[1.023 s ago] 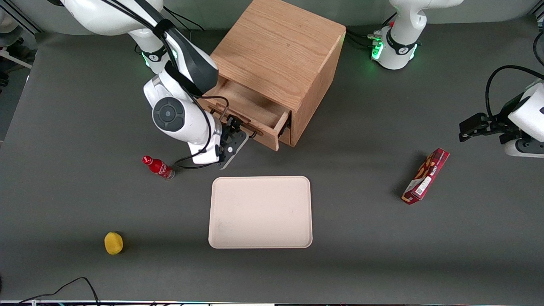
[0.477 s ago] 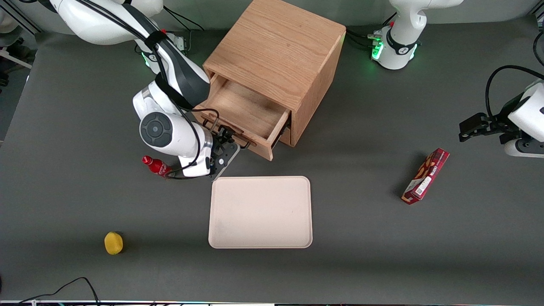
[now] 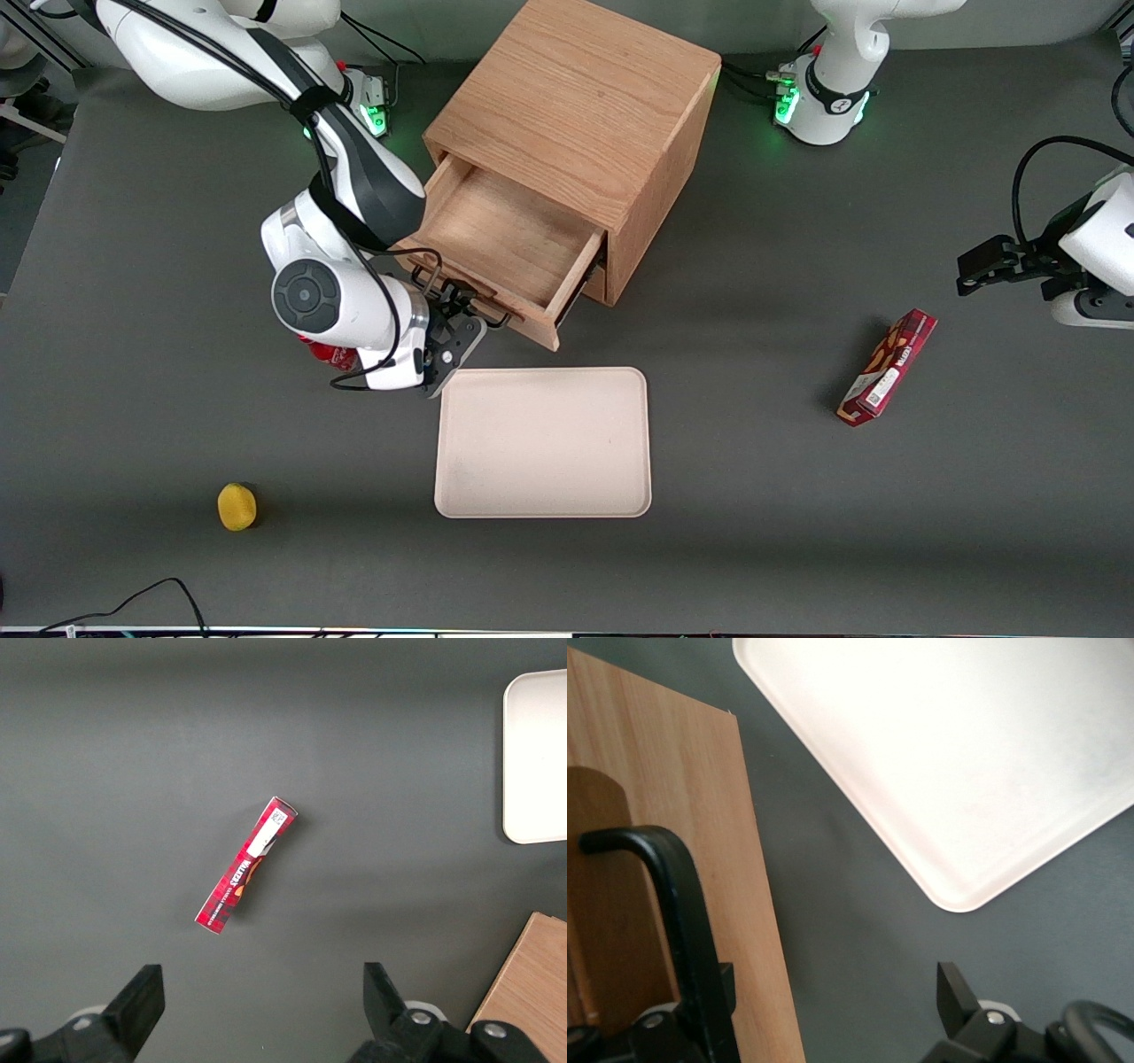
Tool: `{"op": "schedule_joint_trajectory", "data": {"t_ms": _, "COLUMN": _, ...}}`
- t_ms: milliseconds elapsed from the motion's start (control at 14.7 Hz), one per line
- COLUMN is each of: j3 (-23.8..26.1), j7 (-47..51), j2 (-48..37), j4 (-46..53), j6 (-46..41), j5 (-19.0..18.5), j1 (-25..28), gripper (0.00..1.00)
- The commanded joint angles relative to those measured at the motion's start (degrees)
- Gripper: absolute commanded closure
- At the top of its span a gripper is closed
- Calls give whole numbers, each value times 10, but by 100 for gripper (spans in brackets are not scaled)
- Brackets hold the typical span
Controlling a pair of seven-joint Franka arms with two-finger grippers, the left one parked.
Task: Open upper drawer
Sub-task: 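Pull the upper drawer handle outward from the cabinet with the right gripper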
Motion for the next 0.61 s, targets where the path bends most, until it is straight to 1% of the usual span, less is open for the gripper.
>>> {"op": "schedule_joint_trajectory", "data": {"t_ms": 0, "j3": -3, "j7": -14, "j2": 26, "j4": 37, "j6": -14, "j5": -24, "j1": 3, "gripper": 0}}
{"op": "schedule_joint_trajectory", "data": {"t_ms": 136, "j3": -13, "j7": -24, "j2": 33, "j4": 47, "j6": -20, "j5": -25, "j1": 4, "gripper": 0}}
{"op": "schedule_joint_trajectory", "data": {"t_ms": 409, "j3": -16, "j7": -37, "j2": 48, "j4": 72, "j6": -31, "j5": -26, "j1": 3, "gripper": 0}}
{"op": "schedule_joint_trajectory", "data": {"t_ms": 545, "j3": -29, "j7": -37, "j2": 59, "j4": 95, "j6": -48, "j5": -25, "j1": 8, "gripper": 0}}
